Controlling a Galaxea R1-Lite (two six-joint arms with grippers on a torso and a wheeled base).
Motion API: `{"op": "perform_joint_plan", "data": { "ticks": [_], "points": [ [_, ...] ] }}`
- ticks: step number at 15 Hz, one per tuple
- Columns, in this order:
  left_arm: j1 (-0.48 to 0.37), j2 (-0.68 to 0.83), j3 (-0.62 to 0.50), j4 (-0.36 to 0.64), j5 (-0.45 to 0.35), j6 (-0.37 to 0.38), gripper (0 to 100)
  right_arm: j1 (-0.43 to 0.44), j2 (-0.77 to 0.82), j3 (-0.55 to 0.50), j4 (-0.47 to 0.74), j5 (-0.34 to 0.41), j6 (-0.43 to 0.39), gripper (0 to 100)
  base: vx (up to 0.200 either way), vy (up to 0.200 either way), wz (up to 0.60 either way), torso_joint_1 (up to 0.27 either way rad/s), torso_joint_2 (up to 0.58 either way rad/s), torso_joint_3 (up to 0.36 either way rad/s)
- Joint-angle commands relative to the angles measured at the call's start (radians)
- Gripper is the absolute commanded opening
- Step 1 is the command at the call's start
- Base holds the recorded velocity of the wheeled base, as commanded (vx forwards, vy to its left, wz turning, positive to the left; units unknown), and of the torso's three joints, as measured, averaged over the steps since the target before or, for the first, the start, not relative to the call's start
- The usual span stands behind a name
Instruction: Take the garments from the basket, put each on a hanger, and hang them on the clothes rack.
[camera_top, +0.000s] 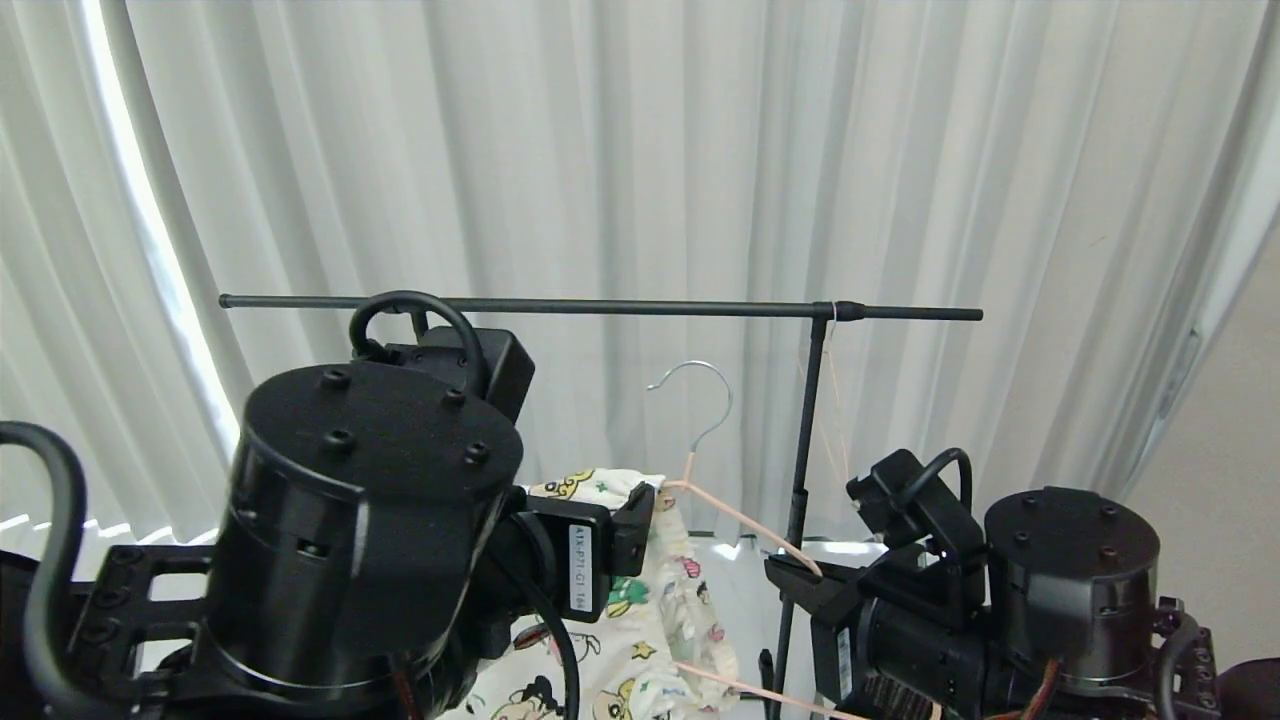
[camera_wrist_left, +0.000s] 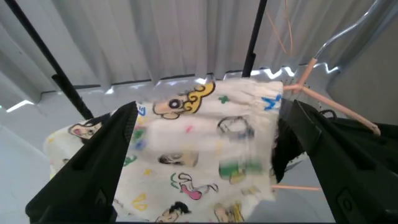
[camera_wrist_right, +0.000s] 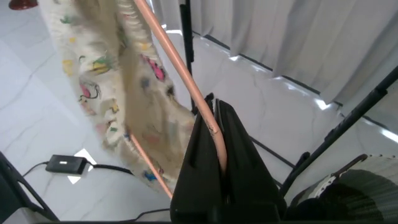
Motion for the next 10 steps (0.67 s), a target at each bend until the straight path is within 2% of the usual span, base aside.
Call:
{"op": "perform_joint_plan", "data": {
  "ticks": [1,3,5,7,8,9,10],
  "points": [
    [0.002,-0.024,0.005,0.000,0.001,0.012,100,0.000,-0.004,-0.001,-0.001,0.000,-0.005,0,0.000,0.000,0.00,0.000,0.00,0.000],
    [-0.004,-0.039,0.005,-0.003,-0.002,0.101,100,0.000,-0.007,-0.001,-0.001,0.000,-0.010,0,0.000,0.000,0.00,0.000,0.00,0.000],
    [-0.013,-0.064,0.028,-0.002,-0.003,0.147,100,0.000,-0.010,0.002,-0.001,-0.006,-0.010,0,0.000,0.000,0.00,0.000,0.00,0.000],
    [-0.013,-0.142,0.140,-0.002,-0.023,0.241,100,0.000,-0.033,0.032,-0.001,-0.004,-0.031,0,0.000,0.000,0.00,0.000,0.00,0.000],
    [-0.006,-0.208,0.227,-0.002,-0.094,0.308,100,0.000,-0.050,0.068,-0.003,-0.004,-0.056,0,0.000,0.000,0.00,0.000,0.00,0.000],
    [0.013,-0.281,0.297,-0.002,-0.200,0.371,100,0.000,-0.067,0.105,-0.015,-0.004,-0.074,0,0.000,0.000,0.00,0.000,0.00,0.000],
    [0.022,-0.321,0.326,-0.002,-0.263,0.411,100,0.002,-0.075,0.127,-0.032,-0.003,-0.083,0,0.000,0.000,0.00,0.000,0.00,0.000]
  ]
}}
